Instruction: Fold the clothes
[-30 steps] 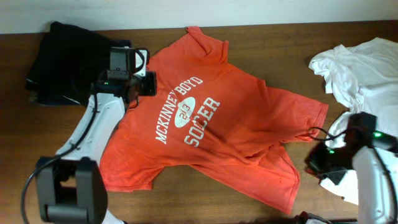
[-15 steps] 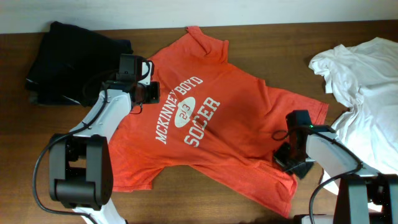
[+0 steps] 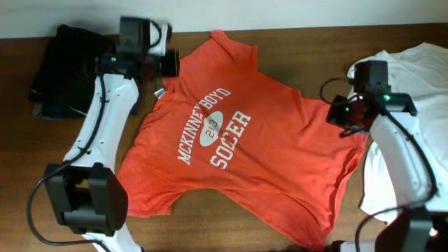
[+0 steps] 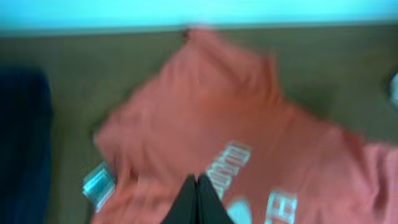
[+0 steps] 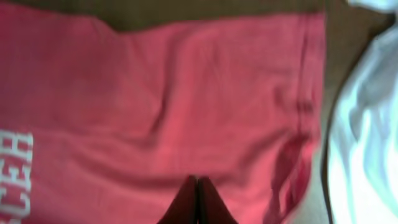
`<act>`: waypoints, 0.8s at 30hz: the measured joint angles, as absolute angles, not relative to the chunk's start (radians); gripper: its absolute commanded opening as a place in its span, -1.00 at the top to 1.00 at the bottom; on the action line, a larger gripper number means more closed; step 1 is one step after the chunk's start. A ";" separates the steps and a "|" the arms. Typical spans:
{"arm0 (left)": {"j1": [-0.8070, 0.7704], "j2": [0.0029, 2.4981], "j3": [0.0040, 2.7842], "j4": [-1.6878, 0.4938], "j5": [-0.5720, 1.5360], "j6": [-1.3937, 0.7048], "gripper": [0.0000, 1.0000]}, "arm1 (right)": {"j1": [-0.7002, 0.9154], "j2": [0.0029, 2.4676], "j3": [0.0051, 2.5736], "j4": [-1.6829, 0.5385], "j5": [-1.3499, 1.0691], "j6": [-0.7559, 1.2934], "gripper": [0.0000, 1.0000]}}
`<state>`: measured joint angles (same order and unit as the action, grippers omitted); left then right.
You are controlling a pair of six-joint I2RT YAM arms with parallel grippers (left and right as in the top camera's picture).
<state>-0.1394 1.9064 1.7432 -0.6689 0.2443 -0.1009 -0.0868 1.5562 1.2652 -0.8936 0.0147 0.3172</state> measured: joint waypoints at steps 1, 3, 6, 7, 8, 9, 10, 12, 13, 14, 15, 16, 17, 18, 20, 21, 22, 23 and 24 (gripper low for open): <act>-0.155 1.906 1.772 -0.581 0.244 -0.101 0.99 | -0.087 1.601 1.265 -0.881 0.014 0.301 0.90; -0.182 1.935 1.781 -0.459 0.244 -0.101 0.99 | -0.087 1.627 1.265 -0.869 0.016 0.284 0.91; -0.204 2.146 1.805 -0.352 0.241 -0.101 0.99 | -0.087 1.629 1.266 -0.839 0.038 0.278 0.91; -0.205 2.251 1.814 -0.354 0.233 -0.101 0.99 | -0.088 1.629 1.266 -0.825 0.054 0.276 0.92; -0.205 2.318 1.814 -0.352 0.220 -0.101 0.99 | -0.088 1.629 1.266 -0.811 0.071 0.276 0.92; -0.205 2.365 1.814 -0.343 0.199 -0.101 0.99 | -0.088 1.630 1.266 -0.799 0.085 0.275 0.91; -0.205 2.384 1.814 -0.336 0.186 -0.101 0.99 | -0.088 1.636 1.266 -0.787 0.096 0.273 0.92; -0.205 2.423 1.830 -0.301 0.154 -0.101 0.99 | -0.088 1.710 1.266 -0.769 0.111 0.269 0.92; -0.205 2.428 1.834 -0.300 0.140 -0.101 0.99 | -0.088 1.764 1.266 -0.748 0.113 0.257 0.92; -0.209 2.431 1.848 -0.326 0.083 -0.101 0.99 | -0.088 1.815 1.266 -0.736 0.113 0.252 0.91; -0.212 2.431 1.857 -0.351 0.027 -0.101 0.99 | -0.088 1.858 1.266 -0.736 0.112 0.249 0.91; -0.211 2.431 1.863 -0.371 -0.020 -0.102 0.99 | -0.088 1.885 1.266 -0.736 0.112 0.246 0.91; -0.200 2.431 1.870 -0.397 -0.077 -0.113 0.99 | -0.088 1.902 1.265 -0.735 0.112 0.243 0.91; -0.183 2.431 1.874 -0.413 -0.094 -0.130 0.99 | -0.088 1.903 1.265 -0.731 0.112 0.240 0.91; -0.106 2.431 1.878 -0.421 -0.070 -0.159 0.99 | -0.088 1.903 1.265 -0.710 0.112 0.232 0.91; -0.052 2.431 1.878 -0.415 -0.029 -0.177 0.99 | -0.089 1.903 1.264 -0.670 0.112 0.228 0.91; -0.036 2.431 1.878 -0.407 -0.017 -0.184 0.99 | -0.089 1.907 1.262 -0.628 0.112 0.225 0.91; -0.031 2.431 1.878 -0.403 -0.010 -0.190 0.98 | -0.089 1.922 1.262 -0.571 0.112 0.221 0.91; -0.032 2.444 1.901 -0.406 -0.003 -0.196 0.97 | -0.090 1.963 1.263 -0.509 0.108 0.201 0.91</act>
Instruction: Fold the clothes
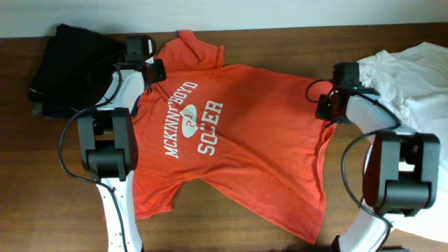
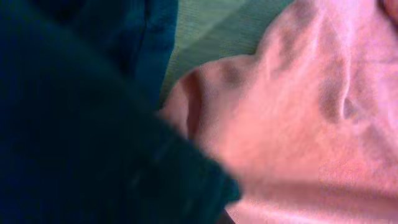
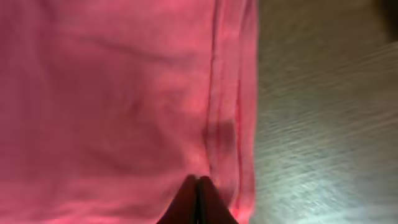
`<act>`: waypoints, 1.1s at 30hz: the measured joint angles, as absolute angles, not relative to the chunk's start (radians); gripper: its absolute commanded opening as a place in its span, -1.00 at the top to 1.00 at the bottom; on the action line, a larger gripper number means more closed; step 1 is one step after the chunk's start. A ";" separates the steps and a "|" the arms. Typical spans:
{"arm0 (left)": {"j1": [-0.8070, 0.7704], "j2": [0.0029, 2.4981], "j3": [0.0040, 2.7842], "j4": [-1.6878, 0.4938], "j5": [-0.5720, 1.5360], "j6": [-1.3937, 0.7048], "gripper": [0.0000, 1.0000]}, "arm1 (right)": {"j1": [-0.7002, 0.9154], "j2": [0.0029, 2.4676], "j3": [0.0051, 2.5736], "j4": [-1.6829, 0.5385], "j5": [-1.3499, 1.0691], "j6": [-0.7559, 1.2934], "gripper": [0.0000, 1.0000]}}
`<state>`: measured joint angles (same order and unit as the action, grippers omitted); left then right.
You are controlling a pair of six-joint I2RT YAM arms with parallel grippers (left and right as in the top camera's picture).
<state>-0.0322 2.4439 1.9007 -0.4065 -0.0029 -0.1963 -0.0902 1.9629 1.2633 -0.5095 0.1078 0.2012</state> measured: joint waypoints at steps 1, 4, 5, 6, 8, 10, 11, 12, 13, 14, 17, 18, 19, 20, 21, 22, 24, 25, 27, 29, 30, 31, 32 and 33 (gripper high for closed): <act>-0.035 2.450 1.919 -0.416 0.002 -0.199 0.96 | -0.090 1.987 1.262 -0.469 0.108 0.190 0.91; -0.072 2.503 2.197 -0.643 0.045 -0.203 0.99 | -0.100 2.043 1.271 -0.327 0.108 0.146 0.91; -0.082 2.503 2.304 -0.738 0.046 -0.203 0.99 | -0.111 2.054 1.272 -0.283 0.108 0.144 0.91; -0.087 2.502 2.419 -0.881 0.041 -0.203 0.99 | -0.133 2.073 1.276 -0.228 0.104 0.142 0.91; -0.086 2.470 2.568 -1.027 0.010 -0.203 0.99 | -0.178 2.094 1.281 -0.155 0.089 0.142 0.91; -0.083 2.365 2.638 -1.157 -0.039 -0.203 0.99 | -0.231 2.128 1.282 -0.038 0.027 0.140 0.83; -0.082 2.305 2.648 -1.188 -0.061 -0.203 0.99 | -0.235 2.133 1.306 -0.052 -0.001 0.131 0.42; -0.082 2.245 2.648 -1.233 -0.086 -0.204 0.99 | -0.236 2.146 1.378 -0.135 -0.032 0.122 0.17; -0.082 2.181 2.648 -1.274 -0.113 -0.206 0.99 | -0.235 2.148 1.462 -0.255 -0.052 0.121 0.00; -0.082 2.099 2.649 -1.291 -0.138 -0.207 0.99 | -0.234 2.142 1.659 -0.502 -0.107 0.121 -0.25; -0.082 1.885 2.658 -1.470 -0.170 -0.245 0.99 | -0.234 2.053 2.079 -1.038 -0.213 0.131 -0.12; -0.082 1.848 2.663 -1.503 -0.172 -0.257 0.99 | -0.232 2.016 2.166 -1.196 -0.233 0.133 -0.08; -0.082 1.809 2.667 -1.606 -0.176 -0.267 0.99 | -0.228 1.946 2.224 -1.350 -0.253 0.134 -0.02; -0.082 1.789 2.667 -1.641 -0.177 -0.273 0.99 | -0.221 1.914 2.231 -1.434 -0.258 0.136 0.03; -0.084 1.781 2.667 -1.672 -0.176 -0.275 0.99 | -0.214 1.894 2.236 -1.527 -0.264 0.149 0.07; -0.095 1.769 2.656 -1.686 -0.168 -0.278 0.99 | -0.202 1.867 2.236 -1.616 -0.267 0.170 0.18; -0.132 1.751 2.636 -1.688 -0.147 -0.278 0.99 | -0.196 1.813 2.218 -1.689 -0.273 0.206 0.17; -0.155 1.740 2.624 -1.688 -0.138 -0.278 0.99 | -0.193 1.778 2.193 -1.693 -0.272 0.214 0.17; -0.189 1.718 2.592 -1.686 -0.126 -0.278 0.99 | -0.167 1.665 2.101 -1.689 -0.272 0.245 0.16; -0.197 1.702 2.496 -1.687 -0.116 -0.279 0.99 | -0.054 1.394 1.841 -1.693 -0.279 0.315 0.08; -0.197 1.702 2.457 -1.668 -0.116 -0.279 0.99 | -0.029 1.301 1.706 -1.626 -0.273 0.353 0.03; -0.198 1.686 2.350 -1.634 -0.110 -0.281 0.99 | -0.002 1.208 1.522 -1.635 -0.271 0.396 -0.14; -0.199 1.692 2.234 -1.582 -0.111 -0.281 0.99 | 0.024 1.058 1.214 -1.545 -0.272 0.509 -0.25; -0.199 1.702 2.150 -1.536 -0.109 -0.282 0.99 | 0.025 0.983 1.042 -1.487 -0.263 0.582 -0.25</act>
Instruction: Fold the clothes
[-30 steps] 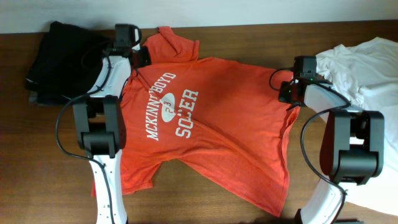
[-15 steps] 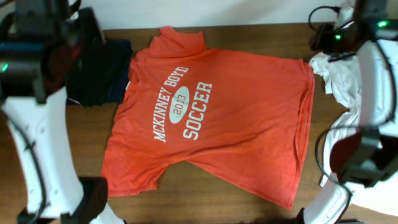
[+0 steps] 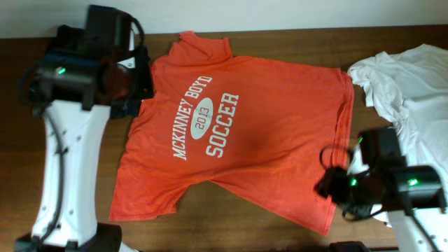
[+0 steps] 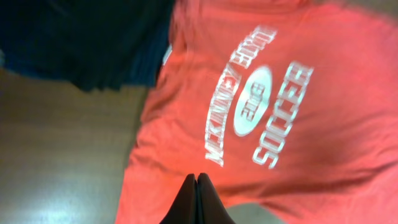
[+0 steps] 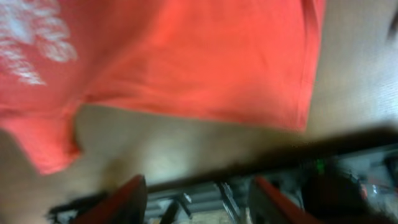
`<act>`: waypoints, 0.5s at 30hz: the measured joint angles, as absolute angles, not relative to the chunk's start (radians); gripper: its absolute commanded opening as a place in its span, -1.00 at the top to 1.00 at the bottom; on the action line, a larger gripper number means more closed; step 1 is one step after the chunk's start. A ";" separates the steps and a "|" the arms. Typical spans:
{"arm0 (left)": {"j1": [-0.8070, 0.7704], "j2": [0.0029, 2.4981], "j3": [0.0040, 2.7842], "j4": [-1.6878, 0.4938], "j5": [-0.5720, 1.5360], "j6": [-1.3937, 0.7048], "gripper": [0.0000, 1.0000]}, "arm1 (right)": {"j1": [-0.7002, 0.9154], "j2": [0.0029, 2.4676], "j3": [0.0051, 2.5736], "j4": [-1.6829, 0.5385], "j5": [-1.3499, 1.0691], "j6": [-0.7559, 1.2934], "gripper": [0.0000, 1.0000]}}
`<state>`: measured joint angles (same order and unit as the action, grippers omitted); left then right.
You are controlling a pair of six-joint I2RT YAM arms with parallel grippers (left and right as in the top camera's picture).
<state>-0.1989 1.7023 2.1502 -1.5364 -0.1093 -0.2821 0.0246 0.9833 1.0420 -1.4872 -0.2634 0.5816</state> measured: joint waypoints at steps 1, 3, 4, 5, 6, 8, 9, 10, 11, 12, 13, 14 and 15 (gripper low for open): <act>-0.200 1.710 2.080 -1.486 -0.107 -0.284 0.98 | 0.027 0.942 0.933 -1.342 -0.263 0.651 -0.24; -0.200 1.711 1.938 -1.406 -0.109 -0.311 0.98 | 0.027 0.926 0.716 -1.181 -0.260 0.786 -0.23; -0.200 1.713 1.895 -1.390 -0.109 -0.338 0.98 | 0.027 0.957 0.648 -1.126 -0.237 0.858 -0.23; -0.200 1.713 1.856 -1.380 -0.109 -0.364 0.98 | 0.027 0.984 0.621 -1.103 -0.220 0.886 -0.23; -0.200 1.713 1.823 -1.367 -0.108 -0.381 0.96 | 0.027 1.039 0.596 -1.062 -0.190 0.924 -0.05; -0.200 1.713 1.753 -1.328 -0.109 -0.422 0.96 | 0.027 1.197 0.582 -1.012 -0.150 0.966 0.16; -0.200 1.713 1.727 -1.304 -0.109 -0.431 0.95 | 0.027 1.251 0.581 -1.007 -0.144 0.993 0.17; -0.200 1.713 1.694 -1.288 -0.109 -0.439 0.95 | 0.027 1.303 0.580 -1.005 -0.138 1.016 0.16; -0.200 1.713 1.672 -1.276 -0.109 -0.442 0.95 | 0.027 1.328 0.579 -1.005 -0.134 1.024 0.08; -0.200 1.713 1.654 -1.267 -0.109 -0.443 0.88 | 0.027 1.350 0.577 -1.004 -0.135 1.038 0.04; -0.200 1.713 1.647 -1.259 -0.108 -0.444 0.87 | 0.027 1.353 0.569 -1.001 -0.136 1.048 -0.27; -0.200 1.713 1.641 -1.249 -0.109 -0.449 0.86 | 0.027 1.353 0.551 -0.997 -0.136 1.070 -0.58; -0.200 1.713 1.637 -1.244 -0.108 -0.450 0.85 | 0.026 1.344 0.534 -1.005 -0.145 1.086 -0.59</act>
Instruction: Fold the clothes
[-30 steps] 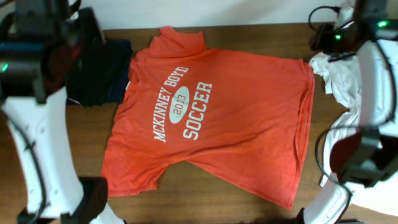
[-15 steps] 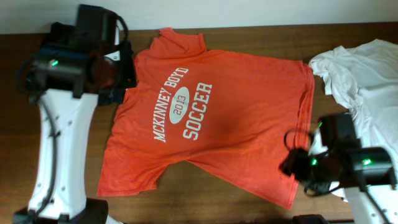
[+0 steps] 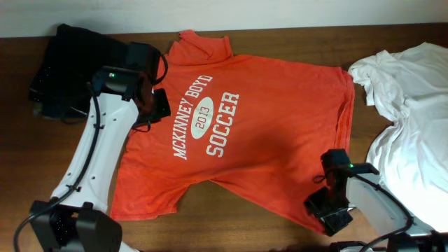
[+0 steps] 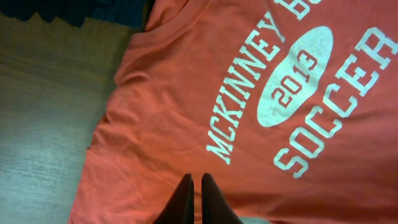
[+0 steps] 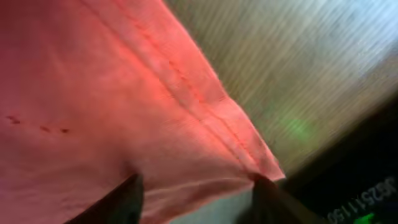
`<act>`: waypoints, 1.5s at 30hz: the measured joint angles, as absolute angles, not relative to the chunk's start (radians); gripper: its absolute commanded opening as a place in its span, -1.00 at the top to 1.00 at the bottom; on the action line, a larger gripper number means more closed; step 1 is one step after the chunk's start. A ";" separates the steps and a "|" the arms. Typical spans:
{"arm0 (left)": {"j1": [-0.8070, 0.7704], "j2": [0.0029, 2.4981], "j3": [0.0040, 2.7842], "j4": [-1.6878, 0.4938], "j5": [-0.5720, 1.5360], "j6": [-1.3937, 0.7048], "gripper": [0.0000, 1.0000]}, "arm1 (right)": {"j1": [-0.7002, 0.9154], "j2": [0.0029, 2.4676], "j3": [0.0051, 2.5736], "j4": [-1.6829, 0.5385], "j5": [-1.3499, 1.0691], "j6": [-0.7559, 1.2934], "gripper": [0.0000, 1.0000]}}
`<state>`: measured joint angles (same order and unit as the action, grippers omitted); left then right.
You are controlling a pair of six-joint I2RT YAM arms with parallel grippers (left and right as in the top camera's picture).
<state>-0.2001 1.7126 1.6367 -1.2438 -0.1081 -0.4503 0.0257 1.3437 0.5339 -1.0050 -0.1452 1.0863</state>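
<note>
An orange T-shirt (image 3: 266, 140) with white "MCKINNEY BOYD 2013 SOCCER" print lies spread flat, print up, collar to the left. My left gripper (image 3: 155, 106) hovers over its near-left part beside the print (image 4: 292, 99). Its fingers (image 4: 197, 186) stand only slightly apart, with nothing between them. My right gripper (image 3: 329, 212) is low at the shirt's front right hem corner (image 5: 264, 168). It is wide open (image 5: 196, 193), one finger on each side of that corner, which lies on the cloth.
A black garment (image 3: 70, 63) lies bunched at the back left, touching the shirt's sleeve. A white garment (image 3: 413, 105) is heaped along the right side. The table's front edge (image 5: 348, 155) runs just beyond the right gripper.
My left gripper was shut and high over the shirt's left edge; now it is lower, nearer the print, fingers slightly parted. My open right gripper has come down from beyond the front edge onto the hem corner.
At first the shirt lay skewed and creased, with both grippers shut at its shoulder and right hem. Then it sat further back and left, straighter. Later it lay flat with both arms off it, the right open. Now both grippers are back over it.
</note>
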 measured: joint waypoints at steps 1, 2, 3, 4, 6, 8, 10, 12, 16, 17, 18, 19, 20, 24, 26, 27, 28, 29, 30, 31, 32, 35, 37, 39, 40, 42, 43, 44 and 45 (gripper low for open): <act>-0.200 1.713 1.634 -1.244 -0.109 -0.450 0.85 | 0.026 1.335 0.527 -1.007 -0.169 1.094 -0.59; -0.200 1.713 1.633 -1.235 -0.108 -0.450 0.83 | 0.026 1.333 0.523 -0.996 -0.191 1.096 -0.56; -0.200 1.713 1.633 -1.232 -0.109 -0.451 0.83 | 0.026 1.333 0.522 -0.987 -0.204 1.096 -0.30; -0.200 1.713 1.633 -1.231 -0.108 -0.451 0.83 | 0.026 1.333 0.520 -0.964 -0.221 1.095 -0.18; -0.200 1.713 1.633 -1.230 -0.109 -0.451 0.81 | 0.028 1.333 0.515 -0.913 -0.245 1.094 0.07; -0.200 1.713 1.633 -1.229 -0.109 -0.450 0.81 | 0.028 1.333 0.514 -0.894 -0.250 1.096 0.42; -0.200 1.713 1.633 -1.225 -0.109 -0.450 0.82 | 0.007 1.333 0.516 -0.885 -0.238 1.098 0.45; -0.200 1.713 1.633 -1.225 -0.109 -0.451 0.82 | -0.066 1.334 0.519 -0.894 -0.225 1.077 0.38; -0.200 1.713 1.633 -1.224 -0.109 -0.450 0.79 | -0.237 1.346 0.543 -0.931 -0.138 0.941 0.31; -0.200 1.713 1.633 -1.221 -0.109 -0.451 0.67 | -0.245 1.346 0.545 -0.931 -0.128 0.907 0.61; -0.200 1.713 1.633 -1.219 -0.109 -0.450 0.68 | -0.247 1.346 0.545 -0.931 -0.124 0.890 0.81; -0.196 1.713 1.633 -1.216 -0.108 -0.453 0.76 | -0.249 1.347 0.546 -0.930 -0.113 0.877 0.92; -0.172 1.713 1.633 -1.215 -0.105 -0.454 0.76 | -0.250 1.348 0.546 -0.931 -0.108 0.873 0.92; 0.092 1.713 1.631 -1.233 0.002 -0.439 0.74 | -0.250 1.348 0.546 -0.940 -0.096 0.863 0.91; 0.226 1.713 1.626 -1.274 0.049 -0.399 0.75 | -0.250 1.349 0.546 -0.942 -0.094 0.829 0.92; 0.255 1.711 1.614 -1.288 0.080 -0.384 0.75 | -0.250 1.349 0.547 -0.942 -0.093 0.817 0.92; 0.277 1.708 1.575 -1.303 0.102 -0.367 0.76 | -0.250 1.349 0.547 -0.943 -0.093 0.807 0.92; 0.287 1.708 1.496 -1.328 0.117 -0.340 0.76 | -0.250 1.351 0.547 -0.945 -0.091 0.804 0.92; 0.289 1.708 1.409 -1.326 0.109 -0.331 0.76 | -0.250 1.352 0.548 -0.945 -0.090 0.800 0.92; 0.303 1.708 1.333 -1.323 0.089 -0.329 0.76 | -0.250 1.353 0.548 -0.946 -0.089 0.799 0.91; 0.326 1.702 1.261 -1.279 0.071 -0.334 0.76 | -0.250 1.353 0.548 -0.947 -0.087 0.796 0.91; 0.382 1.579 0.997 -1.135 0.010 -0.384 0.75 | -0.250 1.355 0.549 -0.950 -0.079 0.788 0.91; 0.382 1.439 0.875 -1.052 -0.021 -0.418 0.53 | -0.250 1.354 0.550 -0.951 -0.074 0.786 0.91; 0.383 1.214 0.714 -1.021 -0.062 -0.449 -0.12 | -0.250 1.355 0.550 -0.950 -0.072 0.786 0.91; 0.383 1.171 0.653 -0.947 -0.088 -0.484 -0.11 | -0.250 1.356 0.550 -0.951 -0.071 0.786 0.91; 0.383 1.152 0.564 -0.899 -0.112 -0.532 0.10 | -0.250 1.355 0.550 -0.952 -0.070 0.786 0.91; 0.383 1.170 0.537 -0.865 -0.125 -0.547 0.15 | -0.250 1.355 0.550 -0.952 -0.070 0.785 0.91; 0.383 1.188 0.531 -0.838 -0.132 -0.556 0.16 | -0.250 1.355 0.550 -0.953 -0.068 0.786 0.91; 0.383 1.240 0.530 -0.805 -0.137 -0.559 0.17 | -0.250 1.355 0.550 -0.953 -0.068 0.786 0.91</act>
